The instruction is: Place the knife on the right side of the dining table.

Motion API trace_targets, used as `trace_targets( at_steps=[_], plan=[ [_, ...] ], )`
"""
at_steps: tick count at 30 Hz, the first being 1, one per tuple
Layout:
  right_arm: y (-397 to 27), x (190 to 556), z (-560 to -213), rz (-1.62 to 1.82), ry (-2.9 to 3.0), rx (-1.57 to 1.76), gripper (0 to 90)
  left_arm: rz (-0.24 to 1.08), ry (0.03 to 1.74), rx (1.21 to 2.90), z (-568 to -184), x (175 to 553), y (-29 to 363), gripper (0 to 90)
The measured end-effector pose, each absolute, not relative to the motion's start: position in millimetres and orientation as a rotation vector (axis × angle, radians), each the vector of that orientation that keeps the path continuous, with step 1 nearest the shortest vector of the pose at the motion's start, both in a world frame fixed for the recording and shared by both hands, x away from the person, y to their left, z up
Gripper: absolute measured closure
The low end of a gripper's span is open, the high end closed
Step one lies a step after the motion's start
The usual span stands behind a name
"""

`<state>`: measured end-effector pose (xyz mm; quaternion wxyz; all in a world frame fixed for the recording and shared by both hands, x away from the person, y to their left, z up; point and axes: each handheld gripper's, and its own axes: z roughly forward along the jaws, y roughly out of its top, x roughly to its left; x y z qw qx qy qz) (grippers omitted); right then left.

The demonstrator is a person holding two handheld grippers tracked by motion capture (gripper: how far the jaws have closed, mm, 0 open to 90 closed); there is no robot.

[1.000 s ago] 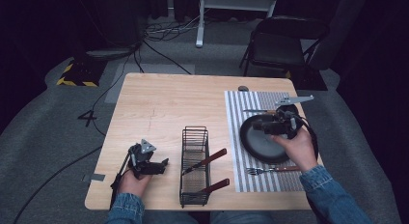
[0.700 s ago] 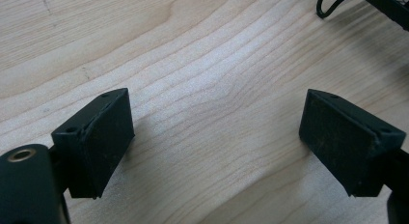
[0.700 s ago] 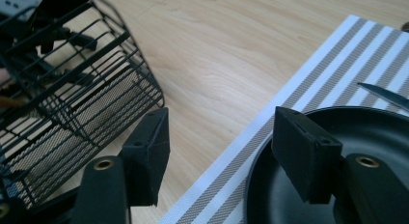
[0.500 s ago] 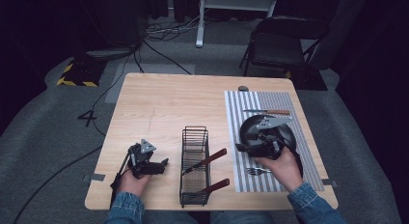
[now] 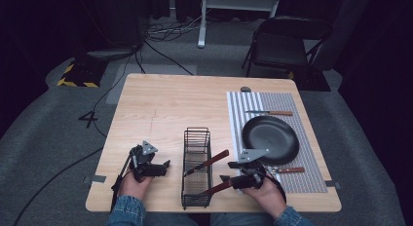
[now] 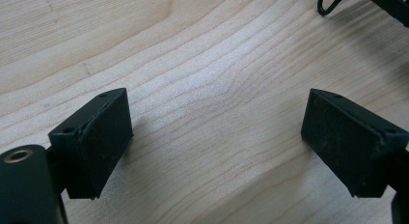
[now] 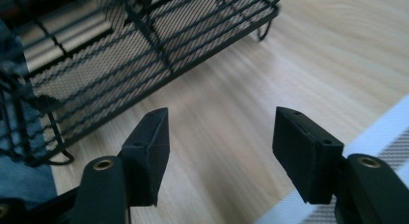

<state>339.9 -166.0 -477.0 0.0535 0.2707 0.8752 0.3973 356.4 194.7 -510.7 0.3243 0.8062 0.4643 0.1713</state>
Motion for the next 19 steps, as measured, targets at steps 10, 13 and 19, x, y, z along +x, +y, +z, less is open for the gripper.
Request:
trace_targets(
  at_steps=[10,13,19],
  plan=[
    [-147,325,-500,1.104,2.682,0.665,34.5,0.449,1.219,2.113,-511,356,195,11.1],
    [-142,325,-504,1.092,2.687,0.605,25.5,0.453,1.22,2.11,-511,356,194,11.1],
    [-138,325,-512,1.151,2.661,0.576,13.2,0.459,1.218,2.11,-511,355,194,11.3]
  ],
)
